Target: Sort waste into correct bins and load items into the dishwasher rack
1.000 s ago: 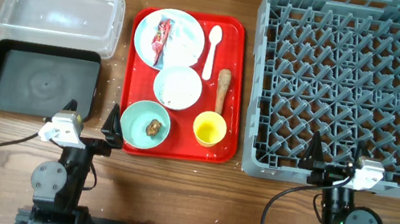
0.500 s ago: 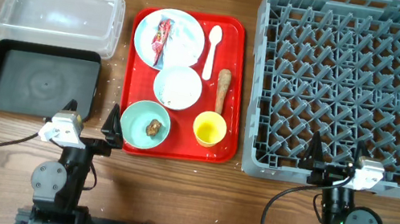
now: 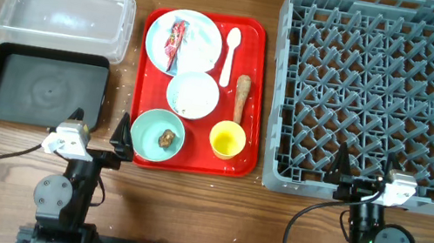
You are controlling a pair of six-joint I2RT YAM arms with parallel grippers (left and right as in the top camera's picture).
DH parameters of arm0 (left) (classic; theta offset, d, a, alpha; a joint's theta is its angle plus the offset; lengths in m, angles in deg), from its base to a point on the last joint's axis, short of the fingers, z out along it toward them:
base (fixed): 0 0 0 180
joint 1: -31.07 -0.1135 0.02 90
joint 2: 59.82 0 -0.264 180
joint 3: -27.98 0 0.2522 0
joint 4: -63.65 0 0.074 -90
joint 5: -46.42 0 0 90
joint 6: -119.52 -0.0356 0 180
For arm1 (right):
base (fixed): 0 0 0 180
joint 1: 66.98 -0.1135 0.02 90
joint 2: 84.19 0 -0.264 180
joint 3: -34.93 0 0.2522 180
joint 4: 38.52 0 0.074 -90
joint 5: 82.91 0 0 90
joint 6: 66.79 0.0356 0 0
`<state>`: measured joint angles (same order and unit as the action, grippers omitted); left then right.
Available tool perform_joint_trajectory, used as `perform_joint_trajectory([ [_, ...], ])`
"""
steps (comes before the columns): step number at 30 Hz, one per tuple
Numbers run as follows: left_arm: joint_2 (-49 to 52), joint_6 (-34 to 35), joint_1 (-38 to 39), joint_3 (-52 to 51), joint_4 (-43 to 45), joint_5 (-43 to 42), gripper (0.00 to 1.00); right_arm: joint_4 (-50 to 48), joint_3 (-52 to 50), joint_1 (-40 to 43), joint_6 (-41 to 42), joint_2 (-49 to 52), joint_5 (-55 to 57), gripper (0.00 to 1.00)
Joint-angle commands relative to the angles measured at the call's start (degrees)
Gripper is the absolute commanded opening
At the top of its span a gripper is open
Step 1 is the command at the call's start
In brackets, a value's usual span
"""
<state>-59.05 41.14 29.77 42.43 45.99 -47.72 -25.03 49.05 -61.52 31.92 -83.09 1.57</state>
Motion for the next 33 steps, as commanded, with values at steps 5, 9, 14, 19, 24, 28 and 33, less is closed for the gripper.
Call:
perform_joint_trajectory([
  [5,-0.6,-0.8,-0.3,-0.4,0.1,0.6,1.00,-0.1,-0.1,0.2,-1.1,-0.8,-0.1,1.00],
  [9,-0.6,-0.8,-0.3,-0.4,-0.2,0.6,1.00,-0.1,-0.1,0.2,0.5,-0.8,-0.5,1.00],
  [14,-0.6,-0.8,-0.3,-0.4,-0.3,1.4,1.00,-0.3,-0.1,0.2,11.4,-0.8,-0.6,1.00],
  [19,-0.6,-0.5,-0.3,-0.3,1.3,1.4,1.00,-1.9,0.0,0.2,9.4,-0.8,-9.7,1.00],
  [24,-0.4,-0.5,-0.3,2.3,4.3,-4.2,1.00,-5.0,1.3,0.2,7.8,-0.6,-12.8,1.00],
  [28,3.8,-0.5,-0.3,8.9,2.3,-4.9,1.00,-5.5,5.5,0.2,7.0,3.3,-12.9,1.00],
  [33,16.3,-0.5,-0.3,19.5,1.7,-7.1,1.00,-7.1,13.6,0.2,2.9,13.9,-15.0,1.00],
])
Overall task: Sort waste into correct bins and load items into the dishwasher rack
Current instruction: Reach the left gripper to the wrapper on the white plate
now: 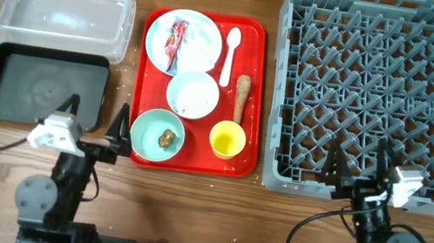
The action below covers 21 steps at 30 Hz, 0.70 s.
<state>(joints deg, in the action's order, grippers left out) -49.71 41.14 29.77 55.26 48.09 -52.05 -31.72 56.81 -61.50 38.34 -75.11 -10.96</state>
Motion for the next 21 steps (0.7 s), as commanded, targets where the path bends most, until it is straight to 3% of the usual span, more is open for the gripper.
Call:
perform_joint_trajectory([
  [1,9.6,-0.5,-0.3,8.6,-0.8,-3.4,1.00,-0.2,7.5,0.2,-4.2,8.1,-2.7,1.00],
  [9,33.1,-0.6,-0.3,30.6,-10.2,-5.7,1.00,8.7,26.4,0.2,-7.9,29.0,-2.8,1.00],
  [16,61.9,-0.9,3.3,62.2,-31.5,-7.1,1.00,30.2,46.7,0.2,-10.7,45.5,-2.8,1.00],
  [21,81.6,-1.0,10.3,83.6,-44.6,2.0,1.00,41.6,54.9,0.2,-14.1,52.0,-2.6,1.00],
])
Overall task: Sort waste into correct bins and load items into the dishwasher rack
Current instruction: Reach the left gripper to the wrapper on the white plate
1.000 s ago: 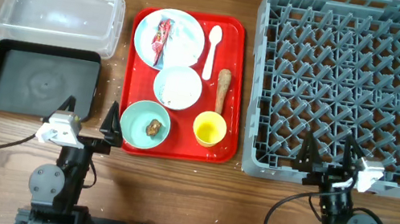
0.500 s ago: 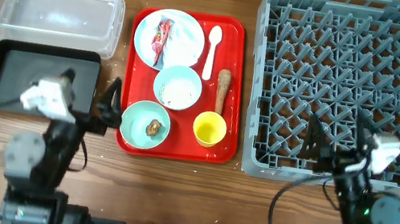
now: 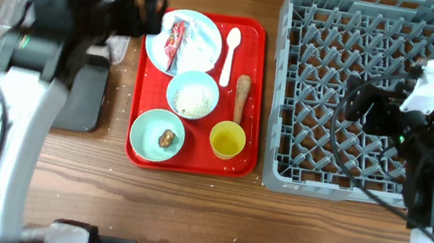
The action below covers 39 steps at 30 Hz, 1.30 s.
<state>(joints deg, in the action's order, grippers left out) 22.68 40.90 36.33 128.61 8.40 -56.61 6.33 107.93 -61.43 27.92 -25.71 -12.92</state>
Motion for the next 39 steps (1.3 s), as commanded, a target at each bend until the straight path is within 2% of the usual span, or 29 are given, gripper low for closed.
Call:
perform_joint_trajectory([
  [1,12.5,-0.7,4.8,13.3,-6.9,8.5,1.00,4.2,3.9,0.1,-3.7,3.1,-0.1,1.00],
  [3,19.0,-0.8,5.9,17.7,-9.6,10.1,1.00,5.7,3.9,0.1,-4.8,4.2,0.8,1.00],
  [6,25.9,-0.7,6.0,18.1,-8.7,9.8,1.00,6.0,3.9,0.1,-5.1,5.9,0.8,1.00],
  [11,35.7,-0.7,6.0,18.1,-4.3,9.9,1.00,5.9,3.9,0.1,1.8,8.8,0.6,1.00],
  [14,39.6,-0.9,6.1,18.1,-0.6,9.9,1.00,6.8,3.9,0.1,2.0,10.0,0.6,1.00],
  [16,42.4,-5.1,6.2,18.1,3.0,9.5,1.00,7.5,3.9,0.1,1.9,10.6,0.6,1.00],
  [23,45.6,-18.6,6.1,18.1,10.6,9.5,0.99,8.0,3.9,0.1,1.8,11.4,0.6,1.00],
  [28,48.2,-19.1,6.1,18.1,11.3,9.5,0.98,8.0,3.9,0.1,1.8,11.4,0.6,1.00],
  [39,50.7,-19.1,6.1,18.1,5.9,9.7,0.99,8.2,3.9,0.1,1.7,11.4,0.6,1.00],
])
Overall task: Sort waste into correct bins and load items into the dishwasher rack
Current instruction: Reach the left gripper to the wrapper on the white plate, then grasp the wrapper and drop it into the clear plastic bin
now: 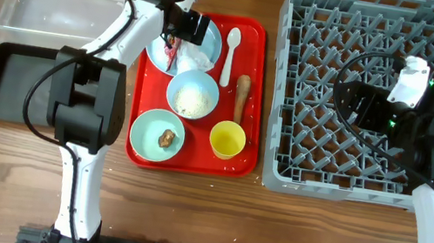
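Observation:
A red tray (146, 83) holds the task's items. At its top sits a pale plate (204, 42) with a red wrapper (174, 51) on it. My left gripper (183, 31) hangs low over that plate just above the wrapper, jaws apart, nothing in them. Also on the tray are a white spoon (232, 47), a brown wooden piece (242, 96), a white bowl (193, 95), a yellow cup (227, 139) and a teal bowl (147, 132) with a brown food scrap (166, 138). My right gripper (349, 101) hovers open over the grey dishwasher rack (320, 33).
A clear plastic bin stands at the far left, with a black bin (16, 83) in front of it. My left arm stretches from the front edge across the black bin's right side to the tray.
My left gripper has moved right from beside the clear bin to over the top plate with the wrapper. My right arm has shifted slightly over the rack. Nothing on the tray has moved.
Both arms were folded at the table's front edge, fingers pointing away. Then their jaws stood spread. Then both arms were raised, the left near the clear bin, the right over the rack. Now the left gripper is at the wrapper plate; all items lie where they were.

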You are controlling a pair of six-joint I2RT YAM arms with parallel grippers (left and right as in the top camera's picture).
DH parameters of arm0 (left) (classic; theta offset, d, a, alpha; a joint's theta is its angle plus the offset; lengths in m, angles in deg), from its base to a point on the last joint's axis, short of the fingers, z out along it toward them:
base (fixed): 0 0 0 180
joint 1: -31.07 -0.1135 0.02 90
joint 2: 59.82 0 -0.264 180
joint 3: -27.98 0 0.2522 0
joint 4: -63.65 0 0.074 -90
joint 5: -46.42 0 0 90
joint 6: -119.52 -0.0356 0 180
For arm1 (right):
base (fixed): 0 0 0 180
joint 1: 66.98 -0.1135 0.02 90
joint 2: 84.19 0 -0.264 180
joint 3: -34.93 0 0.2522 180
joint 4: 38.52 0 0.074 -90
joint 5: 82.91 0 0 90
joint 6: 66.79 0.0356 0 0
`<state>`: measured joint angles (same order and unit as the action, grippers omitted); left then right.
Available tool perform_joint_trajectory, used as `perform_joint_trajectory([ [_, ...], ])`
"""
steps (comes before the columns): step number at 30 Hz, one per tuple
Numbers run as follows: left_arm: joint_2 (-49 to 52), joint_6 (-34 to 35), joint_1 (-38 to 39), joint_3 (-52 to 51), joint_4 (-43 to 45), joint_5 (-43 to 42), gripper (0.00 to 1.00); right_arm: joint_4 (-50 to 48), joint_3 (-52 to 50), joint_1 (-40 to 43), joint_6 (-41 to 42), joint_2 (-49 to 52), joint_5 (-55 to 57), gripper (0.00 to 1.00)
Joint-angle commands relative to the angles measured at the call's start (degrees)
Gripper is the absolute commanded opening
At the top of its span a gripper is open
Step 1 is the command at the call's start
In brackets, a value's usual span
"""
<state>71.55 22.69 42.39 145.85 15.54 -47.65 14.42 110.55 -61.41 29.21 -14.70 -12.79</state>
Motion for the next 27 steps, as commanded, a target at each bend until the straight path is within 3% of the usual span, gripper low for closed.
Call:
perform_joint_trajectory([
  [1,2.4,-0.9,0.1,0.9,-2.6,0.7,0.99,0.1,1.2,0.1,0.4,0.4,0.5,1.00],
  [5,2.9,-0.9,0.3,0.8,-6.7,0.6,0.94,0.1,1.2,0.1,0.4,0.4,0.5,1.00],
  [9,2.9,-0.2,0.6,0.8,-10.3,0.5,0.75,0.1,1.2,0.1,0.4,0.4,0.5,1.00],
  [11,2.9,-0.2,0.6,0.8,-11.4,0.5,0.49,0.1,1.2,0.1,0.4,0.4,0.5,1.00],
  [13,2.9,-0.2,0.6,0.8,-11.6,0.5,0.11,0.1,1.2,0.1,0.4,0.4,0.5,1.00],
  [14,2.9,-0.2,0.6,0.9,-11.5,0.5,0.04,0.1,1.2,0.1,0.4,0.4,0.5,1.00],
  [22,-2.4,9.9,-0.5,6.0,-11.7,0.5,0.04,0.0,1.2,0.1,0.4,0.4,0.5,1.00],
  [27,-13.2,17.0,-4.5,10.8,-13.2,1.1,0.04,-0.8,1.2,0.1,0.4,0.4,0.5,1.00],
])
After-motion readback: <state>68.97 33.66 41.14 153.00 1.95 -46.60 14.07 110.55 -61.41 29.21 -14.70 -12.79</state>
